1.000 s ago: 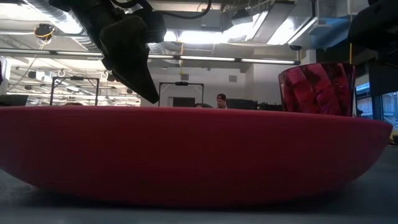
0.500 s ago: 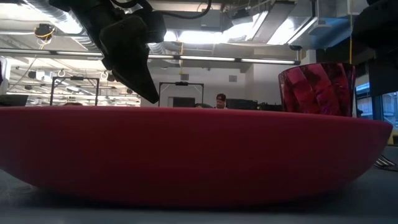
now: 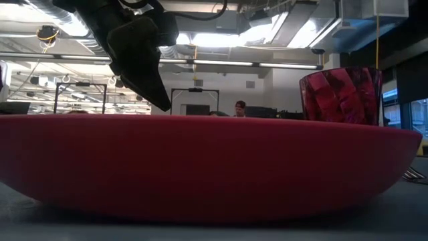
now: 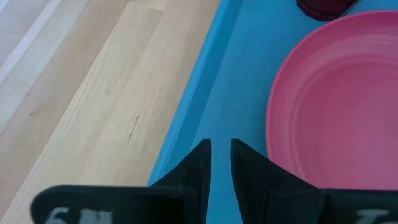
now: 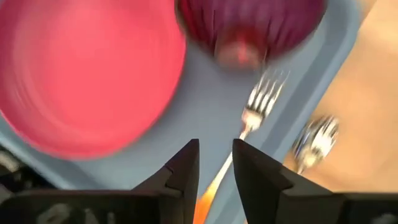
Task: Pick and place plate/cup/fork/spoon on tray
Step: Adjust the red cup on the blue tray
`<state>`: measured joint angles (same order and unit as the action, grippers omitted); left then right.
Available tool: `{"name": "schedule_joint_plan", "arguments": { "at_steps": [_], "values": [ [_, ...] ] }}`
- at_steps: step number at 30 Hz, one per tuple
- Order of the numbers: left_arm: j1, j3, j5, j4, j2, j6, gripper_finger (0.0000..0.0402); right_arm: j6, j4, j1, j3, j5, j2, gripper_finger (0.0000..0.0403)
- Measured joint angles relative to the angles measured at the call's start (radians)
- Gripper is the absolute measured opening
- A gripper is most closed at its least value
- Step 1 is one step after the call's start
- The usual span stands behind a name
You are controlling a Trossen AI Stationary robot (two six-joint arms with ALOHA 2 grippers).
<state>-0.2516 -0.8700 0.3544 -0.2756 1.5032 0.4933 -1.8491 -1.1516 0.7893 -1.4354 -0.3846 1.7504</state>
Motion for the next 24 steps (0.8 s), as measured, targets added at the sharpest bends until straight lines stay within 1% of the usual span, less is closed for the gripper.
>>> {"name": "schedule_joint_plan", "arguments": {
  "at_steps": [2,4,9,11,13,14,17,21,24],
  "values": [
    [0.0,0.0,0.0,0.0,0.0,0.0,0.0054,0.041,-0.062,-0.006,-0.039,-0.06,0.0,0.0101],
    [0.0,0.0,0.0,0.0,0.0,0.0,0.0054,0.104,-0.095,-0.019,-0.067,-0.088,-0.001,0.0101],
    [0.0,0.0,0.001,0.0,0.0,-0.005,0.0054,0.288,-0.098,-0.069,-0.088,-0.093,-0.001,0.0101],
    [0.003,0.0,0.001,-0.003,0.0,-0.066,0.0054,0.35,-0.095,-0.099,-0.088,-0.089,0.0,0.0101],
    [0.005,-0.002,-0.038,-0.043,0.0,-0.088,0.0054,0.43,-0.076,-0.13,-0.088,-0.087,0.002,0.0101],
    [0.005,-0.002,-0.051,-0.071,-0.001,-0.074,0.0054,0.466,-0.064,-0.142,-0.088,-0.087,0.004,0.0101],
    [-0.009,0.0,-0.078,-0.156,-0.056,-0.046,0.0054,0.56,-0.025,-0.174,-0.088,-0.084,0.004,0.0101],
    [-0.041,0.02,-0.057,-0.208,-0.14,-0.052,0.0054,0.63,0.027,-0.183,-0.087,-0.015,0.004,0.0101],
    [-0.059,0.049,-0.048,-0.184,-0.225,-0.055,0.0054,0.647,0.049,-0.163,-0.087,0.07,0.005,0.0101]
  ]
}}
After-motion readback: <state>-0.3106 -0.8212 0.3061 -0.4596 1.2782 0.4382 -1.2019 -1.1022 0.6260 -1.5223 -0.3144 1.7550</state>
